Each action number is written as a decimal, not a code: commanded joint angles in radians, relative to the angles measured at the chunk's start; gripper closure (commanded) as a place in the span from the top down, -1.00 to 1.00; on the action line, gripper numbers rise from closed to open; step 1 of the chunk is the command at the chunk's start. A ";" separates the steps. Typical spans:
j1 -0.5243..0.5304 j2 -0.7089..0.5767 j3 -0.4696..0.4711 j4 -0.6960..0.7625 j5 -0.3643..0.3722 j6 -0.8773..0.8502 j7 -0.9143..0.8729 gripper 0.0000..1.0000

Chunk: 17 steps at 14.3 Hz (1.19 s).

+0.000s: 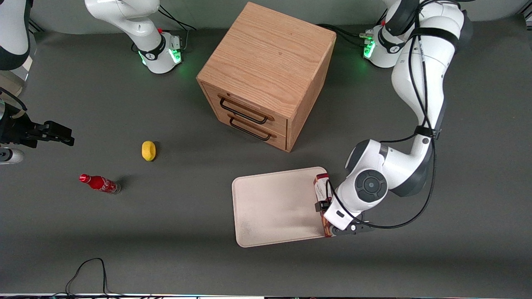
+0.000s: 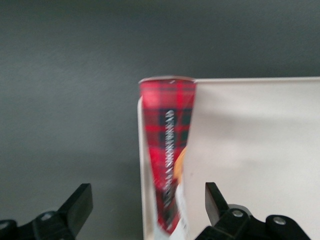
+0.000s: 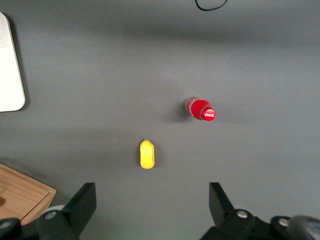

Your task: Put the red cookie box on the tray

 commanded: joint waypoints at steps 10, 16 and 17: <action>0.184 -0.627 0.010 -0.571 -0.055 -0.115 0.231 1.00; 0.243 -0.868 0.105 -0.803 -0.083 -0.116 0.380 1.00; 0.218 -0.888 0.147 -0.806 -0.081 -0.131 0.378 1.00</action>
